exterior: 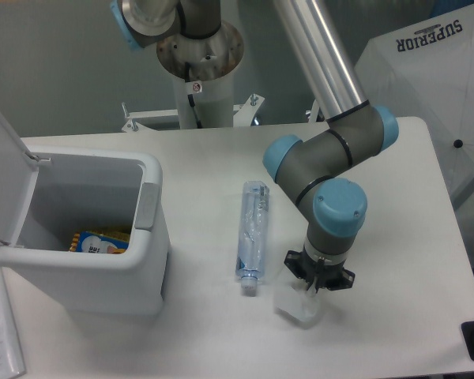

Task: Place the trash in the trash can
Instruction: 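Close the gripper on the crumpled wrapper and lift it, then carry the wrapper over the white trash bin opening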

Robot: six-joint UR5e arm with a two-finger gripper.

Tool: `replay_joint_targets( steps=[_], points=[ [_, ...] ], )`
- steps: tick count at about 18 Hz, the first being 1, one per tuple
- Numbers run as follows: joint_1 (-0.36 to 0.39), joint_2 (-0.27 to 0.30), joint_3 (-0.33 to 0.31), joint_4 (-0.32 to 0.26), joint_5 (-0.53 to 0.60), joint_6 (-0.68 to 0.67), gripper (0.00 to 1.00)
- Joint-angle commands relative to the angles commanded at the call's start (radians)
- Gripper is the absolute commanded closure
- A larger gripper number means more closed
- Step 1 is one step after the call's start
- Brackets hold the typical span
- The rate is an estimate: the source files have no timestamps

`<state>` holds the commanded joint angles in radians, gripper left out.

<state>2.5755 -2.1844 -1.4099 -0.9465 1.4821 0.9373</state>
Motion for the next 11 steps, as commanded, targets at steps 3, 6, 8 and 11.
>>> replay_joint_targets(
  steps=[3, 6, 8, 11],
  points=[
    [0.017, 0.035, 0.041, 0.002, -0.127, -0.043, 1.00],
    [0.038, 0.075, 0.083, 0.003, -0.247, -0.112, 1.00],
    [0.040, 0.103, 0.088, 0.005, -0.299, -0.159, 1.00],
    [0.031, 0.175, 0.088, 0.005, -0.365, -0.218, 1.00]
  ],
)
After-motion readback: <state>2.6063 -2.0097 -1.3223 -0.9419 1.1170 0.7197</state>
